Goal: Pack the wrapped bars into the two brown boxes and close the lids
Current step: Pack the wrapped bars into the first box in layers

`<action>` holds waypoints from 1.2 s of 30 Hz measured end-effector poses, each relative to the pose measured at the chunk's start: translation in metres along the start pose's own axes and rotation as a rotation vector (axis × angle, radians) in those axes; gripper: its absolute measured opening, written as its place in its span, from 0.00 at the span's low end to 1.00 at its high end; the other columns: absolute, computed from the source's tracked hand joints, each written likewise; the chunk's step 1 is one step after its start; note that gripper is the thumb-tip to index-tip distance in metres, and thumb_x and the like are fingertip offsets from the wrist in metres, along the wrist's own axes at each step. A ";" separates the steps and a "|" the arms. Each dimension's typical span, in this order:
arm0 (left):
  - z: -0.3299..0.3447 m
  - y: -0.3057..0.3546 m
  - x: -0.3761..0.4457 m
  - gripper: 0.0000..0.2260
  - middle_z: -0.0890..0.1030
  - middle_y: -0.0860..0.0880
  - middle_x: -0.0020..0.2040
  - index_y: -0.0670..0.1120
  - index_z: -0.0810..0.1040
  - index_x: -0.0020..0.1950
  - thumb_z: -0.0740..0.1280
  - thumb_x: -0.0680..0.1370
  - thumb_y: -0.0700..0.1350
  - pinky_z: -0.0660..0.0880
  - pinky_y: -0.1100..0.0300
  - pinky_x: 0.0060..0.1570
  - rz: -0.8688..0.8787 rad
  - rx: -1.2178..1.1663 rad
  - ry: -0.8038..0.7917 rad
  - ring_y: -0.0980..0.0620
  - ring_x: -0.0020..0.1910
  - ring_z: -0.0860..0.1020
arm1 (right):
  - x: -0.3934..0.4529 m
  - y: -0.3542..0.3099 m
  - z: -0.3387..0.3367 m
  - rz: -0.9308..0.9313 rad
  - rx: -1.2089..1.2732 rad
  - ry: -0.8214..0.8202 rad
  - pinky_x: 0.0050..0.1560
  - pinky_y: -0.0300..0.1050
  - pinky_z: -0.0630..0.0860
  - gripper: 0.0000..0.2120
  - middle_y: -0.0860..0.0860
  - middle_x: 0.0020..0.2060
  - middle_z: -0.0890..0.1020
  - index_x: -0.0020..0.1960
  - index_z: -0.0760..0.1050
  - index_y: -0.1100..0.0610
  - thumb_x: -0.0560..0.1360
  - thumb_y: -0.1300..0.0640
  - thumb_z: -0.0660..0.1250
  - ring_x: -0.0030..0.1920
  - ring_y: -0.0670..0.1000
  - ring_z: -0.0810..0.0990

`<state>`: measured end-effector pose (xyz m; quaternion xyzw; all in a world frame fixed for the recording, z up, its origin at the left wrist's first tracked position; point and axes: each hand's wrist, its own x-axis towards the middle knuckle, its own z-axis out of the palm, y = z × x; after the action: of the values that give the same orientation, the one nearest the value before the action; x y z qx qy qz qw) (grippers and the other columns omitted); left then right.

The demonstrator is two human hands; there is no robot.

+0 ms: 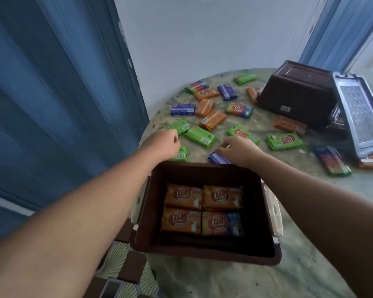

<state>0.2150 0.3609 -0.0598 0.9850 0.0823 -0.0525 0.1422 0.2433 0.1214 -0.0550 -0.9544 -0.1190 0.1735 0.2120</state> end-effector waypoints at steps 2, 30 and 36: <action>0.000 -0.008 0.019 0.04 0.80 0.47 0.54 0.50 0.78 0.51 0.68 0.79 0.48 0.77 0.52 0.49 0.014 0.056 -0.073 0.46 0.50 0.78 | 0.018 -0.001 0.000 0.029 -0.092 -0.084 0.52 0.47 0.75 0.15 0.51 0.51 0.82 0.57 0.82 0.53 0.78 0.44 0.70 0.53 0.55 0.79; 0.048 -0.045 0.064 0.33 0.62 0.39 0.68 0.50 0.62 0.69 0.77 0.73 0.56 0.77 0.45 0.57 0.137 0.207 -0.262 0.39 0.55 0.77 | 0.074 -0.010 0.055 0.146 -0.262 -0.106 0.45 0.54 0.79 0.34 0.58 0.57 0.77 0.67 0.61 0.56 0.71 0.52 0.78 0.53 0.61 0.79; 0.016 -0.024 0.046 0.36 0.72 0.43 0.59 0.46 0.61 0.68 0.73 0.71 0.64 0.70 0.52 0.44 0.194 0.209 -0.028 0.46 0.50 0.72 | 0.051 -0.025 0.034 -0.035 -0.315 0.122 0.41 0.50 0.73 0.33 0.55 0.57 0.73 0.66 0.64 0.50 0.68 0.39 0.73 0.50 0.58 0.76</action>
<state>0.2544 0.3861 -0.0876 0.9969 -0.0210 -0.0608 0.0443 0.2730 0.1709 -0.0868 -0.9823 -0.1481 0.0908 0.0695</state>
